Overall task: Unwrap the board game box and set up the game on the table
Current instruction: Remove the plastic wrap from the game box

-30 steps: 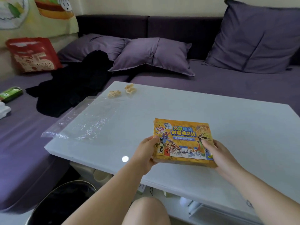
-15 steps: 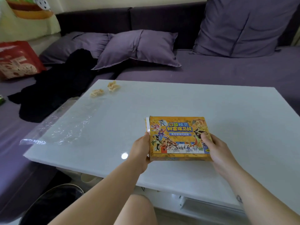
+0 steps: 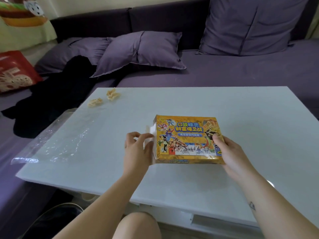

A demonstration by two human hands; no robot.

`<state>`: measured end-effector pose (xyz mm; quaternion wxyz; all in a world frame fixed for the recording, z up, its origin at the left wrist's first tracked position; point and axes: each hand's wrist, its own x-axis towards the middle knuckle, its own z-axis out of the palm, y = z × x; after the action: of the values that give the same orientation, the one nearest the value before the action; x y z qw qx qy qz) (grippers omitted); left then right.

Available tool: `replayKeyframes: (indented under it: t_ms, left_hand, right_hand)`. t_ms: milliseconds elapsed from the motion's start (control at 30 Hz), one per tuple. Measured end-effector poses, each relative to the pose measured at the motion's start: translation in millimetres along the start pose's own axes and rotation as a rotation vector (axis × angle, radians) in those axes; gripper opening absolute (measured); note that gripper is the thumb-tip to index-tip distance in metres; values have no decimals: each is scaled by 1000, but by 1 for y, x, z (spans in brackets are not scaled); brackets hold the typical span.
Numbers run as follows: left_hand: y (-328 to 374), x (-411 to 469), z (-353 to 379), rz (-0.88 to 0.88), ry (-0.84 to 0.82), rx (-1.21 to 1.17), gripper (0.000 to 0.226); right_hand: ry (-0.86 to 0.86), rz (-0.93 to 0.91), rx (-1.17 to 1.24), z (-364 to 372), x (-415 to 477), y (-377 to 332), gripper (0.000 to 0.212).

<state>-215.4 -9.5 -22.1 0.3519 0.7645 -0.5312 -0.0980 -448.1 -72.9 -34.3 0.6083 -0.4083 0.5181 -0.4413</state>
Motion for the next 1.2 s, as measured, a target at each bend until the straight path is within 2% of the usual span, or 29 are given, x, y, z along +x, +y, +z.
replayKeyframes:
  t_ms: [67,133,200,233,367,467,600,700,833,967,1067,1200]
  left_hand:
    - [0,3,-1,146,-35,211,20]
    - [10,7,-7,-18,-197,36,21]
    - [16,11,-13,-250,-383,-215,34]
    - [18,12,-15,-309,-452,-265,38]
    - [21,12,-24,-422,-609,-532,34]
    - [19,11,-28,-437,-682,-603,25]
    - [18,8,-28,-494,-659,-691,21]
    - [20,5,-25,-502,-596,-700,15]
    - [18,3,-20,-475,-507,-640,17]
    - [18,5,-23,-499,-402,-706,13]
    - [16,6,-25,-552,-323,-806,18]
    - [14,9,-20,-665,-360,-925,32]
  right_hand:
    - [0,-16,-39,0,0,1,19]
    - [9,-33,-61,-1,-1,1,19]
    - [13,-49,-77,-1,-2,-1,18]
    - [11,-56,-79,-1,-2,-2,18]
    - [-2,-72,-81,-3,-3,-3,19]
    - [-20,-61,-76,-4,-4,-5,19]
    - [-50,-51,-84,-8,-4,-8,19]
    - [-53,-63,-94,-11,-2,-8,18]
    - [-70,-79,-124,-14,0,-6,20]
    - [-33,-99,-97,-18,2,-8,17]
    - [-12,-110,-84,-21,4,-10,19]
    - [-34,-79,-73,-21,5,-11,19]
